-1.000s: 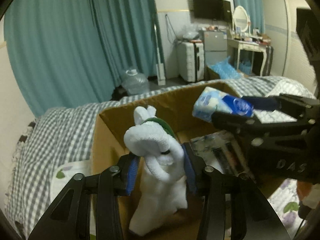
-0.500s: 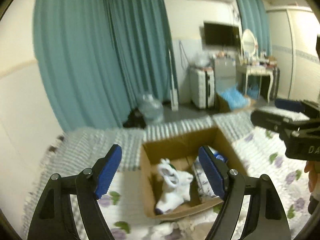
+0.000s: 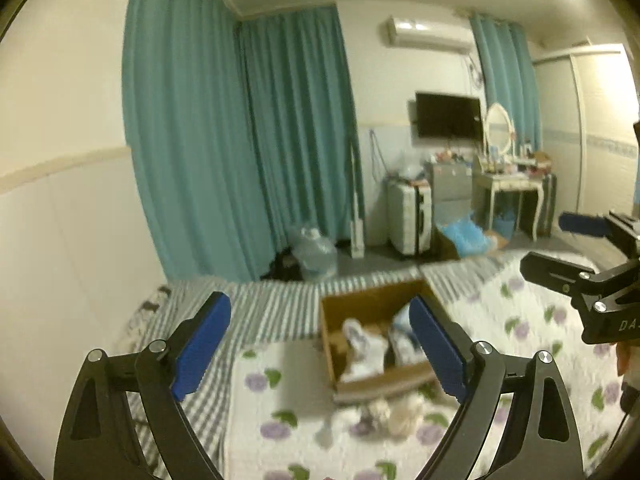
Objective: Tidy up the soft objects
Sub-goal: 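Carry plush toy and blue tissue pack into the box and release both, then grasp the white cloth with the left tool while the right tool grasps the cream lace cloth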
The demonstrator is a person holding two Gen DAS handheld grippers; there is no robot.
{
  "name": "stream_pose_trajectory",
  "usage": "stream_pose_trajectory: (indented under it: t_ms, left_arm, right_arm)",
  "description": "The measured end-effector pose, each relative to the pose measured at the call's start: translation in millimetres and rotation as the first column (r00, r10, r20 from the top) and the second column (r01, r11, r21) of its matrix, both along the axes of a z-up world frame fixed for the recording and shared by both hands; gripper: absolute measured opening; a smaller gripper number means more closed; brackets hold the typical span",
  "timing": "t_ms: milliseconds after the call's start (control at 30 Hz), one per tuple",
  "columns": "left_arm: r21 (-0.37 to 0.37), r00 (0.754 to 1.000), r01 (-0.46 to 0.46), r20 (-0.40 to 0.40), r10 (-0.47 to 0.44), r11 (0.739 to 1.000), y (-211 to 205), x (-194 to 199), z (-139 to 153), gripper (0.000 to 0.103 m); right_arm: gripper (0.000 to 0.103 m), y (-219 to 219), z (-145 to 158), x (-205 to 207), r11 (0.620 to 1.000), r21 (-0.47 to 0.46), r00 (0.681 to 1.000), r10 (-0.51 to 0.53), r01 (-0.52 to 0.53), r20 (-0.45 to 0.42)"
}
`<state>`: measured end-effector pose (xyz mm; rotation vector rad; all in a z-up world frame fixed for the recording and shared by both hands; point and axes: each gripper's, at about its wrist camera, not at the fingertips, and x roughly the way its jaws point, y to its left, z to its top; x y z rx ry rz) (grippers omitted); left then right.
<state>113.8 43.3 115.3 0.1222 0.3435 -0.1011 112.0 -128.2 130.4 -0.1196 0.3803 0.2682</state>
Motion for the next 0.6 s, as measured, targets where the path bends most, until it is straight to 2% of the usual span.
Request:
stream_pose_trajectory:
  t_ms: [133,300,433,600]
  left_arm:
    - [0.011,0.997,0.012,-0.071,-0.011,1.000,4.3,-2.8,-34.3,0.092]
    - [0.045,0.983,-0.023,-0.184,0.031,0.999,9.7,15.9,-94.4,0.092]
    - [0.015,0.959,-0.034,-0.280,0.037,0.999,16.8,34.6,-148.8,0.092]
    - [0.049,0.943,-0.008,-0.333,0.023,0.999,9.1,49.7,-187.7,0.092]
  right_arm:
    - [0.102,14.9,-40.6,-12.0,1.000,-0.021,1.000,0.004,-0.004,-0.026]
    - [0.102,21.9,-106.7,3.0,0.999,0.027,0.992,0.027,-0.024,-0.127]
    - [0.102,32.6,-166.0,32.2,0.999,0.031,0.965,0.046,-0.039,-0.257]
    - [0.099,45.9,-228.6,60.3,0.997,0.005,0.925,0.068,-0.071,-0.373]
